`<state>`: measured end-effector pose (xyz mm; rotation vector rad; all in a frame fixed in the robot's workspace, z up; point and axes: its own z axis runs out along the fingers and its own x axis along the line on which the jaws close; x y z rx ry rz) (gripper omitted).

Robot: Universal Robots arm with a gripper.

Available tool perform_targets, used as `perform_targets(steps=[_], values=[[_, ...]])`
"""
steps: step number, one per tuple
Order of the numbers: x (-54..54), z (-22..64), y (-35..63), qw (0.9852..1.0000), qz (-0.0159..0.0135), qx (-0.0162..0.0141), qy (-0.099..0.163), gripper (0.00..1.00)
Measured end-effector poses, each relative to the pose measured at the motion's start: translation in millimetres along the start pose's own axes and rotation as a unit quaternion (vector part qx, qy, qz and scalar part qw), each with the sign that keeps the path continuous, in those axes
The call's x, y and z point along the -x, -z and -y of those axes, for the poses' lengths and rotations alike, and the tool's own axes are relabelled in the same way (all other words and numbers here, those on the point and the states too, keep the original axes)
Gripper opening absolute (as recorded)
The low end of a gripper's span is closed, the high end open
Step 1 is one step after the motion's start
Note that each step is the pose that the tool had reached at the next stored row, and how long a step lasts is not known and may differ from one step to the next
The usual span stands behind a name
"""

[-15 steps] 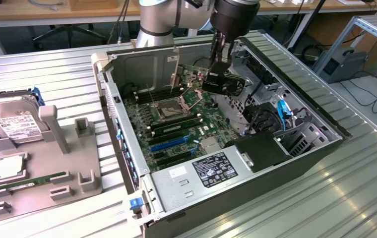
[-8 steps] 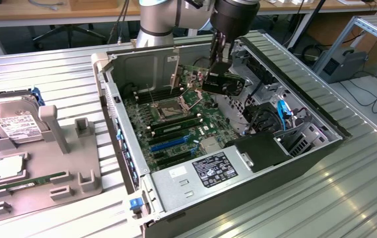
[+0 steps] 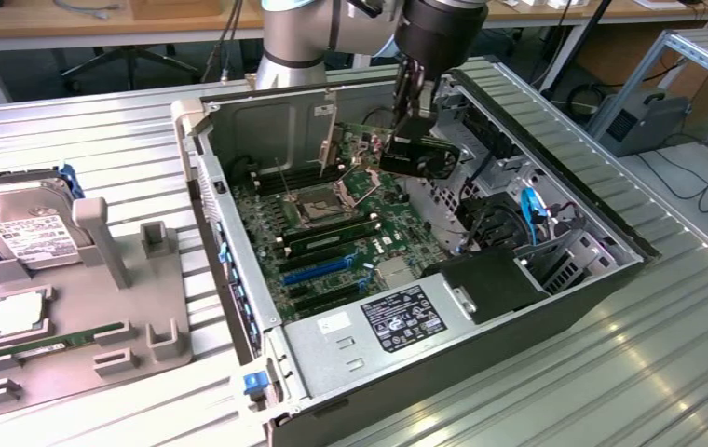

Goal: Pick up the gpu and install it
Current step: 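Insert the gpu into the slot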

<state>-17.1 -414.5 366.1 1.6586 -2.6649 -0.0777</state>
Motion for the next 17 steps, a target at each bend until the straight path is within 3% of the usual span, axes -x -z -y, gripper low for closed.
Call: perform_targets(steps=[17], values=[[0.0,0.0,0.0,0.9998,-0.0008,0.0005,0.020,0.27]])
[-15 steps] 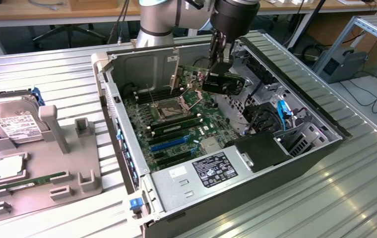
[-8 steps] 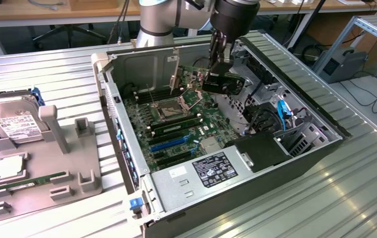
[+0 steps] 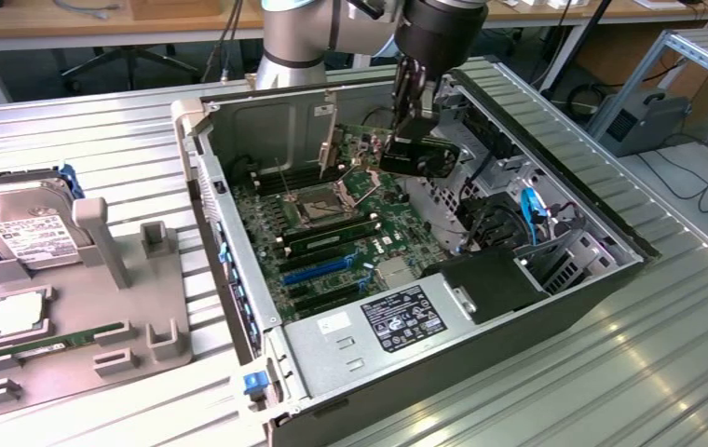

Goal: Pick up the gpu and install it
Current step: 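Insert the gpu into the slot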

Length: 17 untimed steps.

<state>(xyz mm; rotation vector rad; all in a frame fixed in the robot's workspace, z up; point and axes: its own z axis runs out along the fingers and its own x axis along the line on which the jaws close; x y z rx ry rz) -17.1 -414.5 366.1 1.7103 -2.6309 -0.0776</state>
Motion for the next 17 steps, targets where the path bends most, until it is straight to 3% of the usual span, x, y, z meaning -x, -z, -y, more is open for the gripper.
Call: perform_targets(steps=[17], values=[[0.0,0.0,0.0,0.9998,-0.0008,0.0005,0.019,0.27]])
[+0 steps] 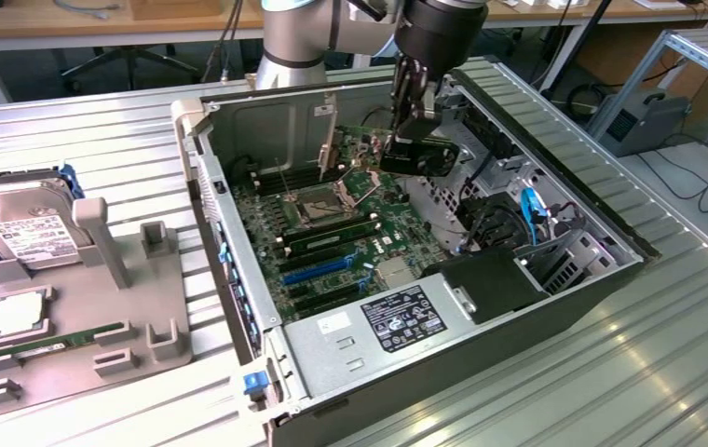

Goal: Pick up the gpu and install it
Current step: 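Insert the gpu into the slot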

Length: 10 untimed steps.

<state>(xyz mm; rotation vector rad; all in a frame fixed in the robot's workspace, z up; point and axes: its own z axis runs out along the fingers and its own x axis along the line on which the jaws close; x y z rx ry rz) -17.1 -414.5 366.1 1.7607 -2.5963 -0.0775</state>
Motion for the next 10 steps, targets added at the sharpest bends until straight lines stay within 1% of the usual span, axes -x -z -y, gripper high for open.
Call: perform_targets(steps=[10], values=[[0.0,0.0,0.0,0.9999,-0.0007,0.0004,0.016,0.27]])
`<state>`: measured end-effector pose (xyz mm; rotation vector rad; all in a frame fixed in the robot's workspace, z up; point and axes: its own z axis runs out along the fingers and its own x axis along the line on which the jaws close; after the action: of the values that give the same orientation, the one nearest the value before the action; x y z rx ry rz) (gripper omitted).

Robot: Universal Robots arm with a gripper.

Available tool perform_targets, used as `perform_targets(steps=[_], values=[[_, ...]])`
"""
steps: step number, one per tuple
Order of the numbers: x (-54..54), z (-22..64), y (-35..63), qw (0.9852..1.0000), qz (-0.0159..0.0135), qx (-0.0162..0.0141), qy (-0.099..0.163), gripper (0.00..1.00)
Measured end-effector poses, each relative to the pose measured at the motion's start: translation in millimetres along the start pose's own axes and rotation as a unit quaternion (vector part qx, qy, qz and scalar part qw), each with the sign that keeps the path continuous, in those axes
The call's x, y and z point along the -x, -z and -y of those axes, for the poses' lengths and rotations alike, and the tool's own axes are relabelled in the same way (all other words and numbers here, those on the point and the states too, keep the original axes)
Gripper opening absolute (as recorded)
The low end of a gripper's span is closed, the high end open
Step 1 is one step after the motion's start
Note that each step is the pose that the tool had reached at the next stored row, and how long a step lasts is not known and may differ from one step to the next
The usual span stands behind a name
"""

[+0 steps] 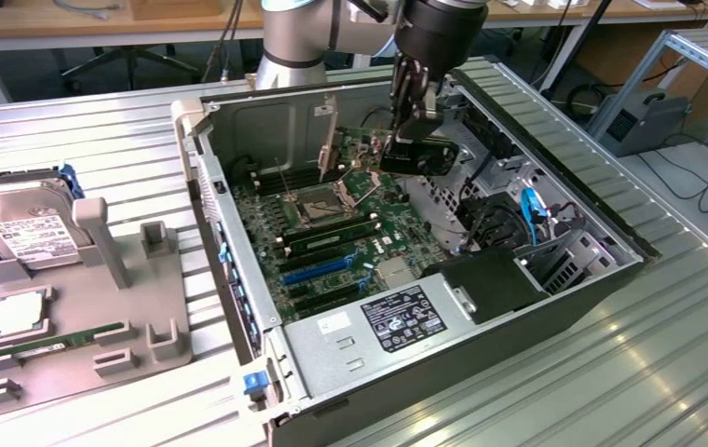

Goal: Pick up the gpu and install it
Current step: 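Insert the gpu into the slot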

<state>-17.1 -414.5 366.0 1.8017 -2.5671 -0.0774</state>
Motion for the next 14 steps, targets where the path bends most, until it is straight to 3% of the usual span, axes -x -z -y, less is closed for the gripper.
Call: perform_targets(steps=[14], values=[[0.0,0.0,0.0,0.9996,-0.0012,0.0007,0.028,0.27]])
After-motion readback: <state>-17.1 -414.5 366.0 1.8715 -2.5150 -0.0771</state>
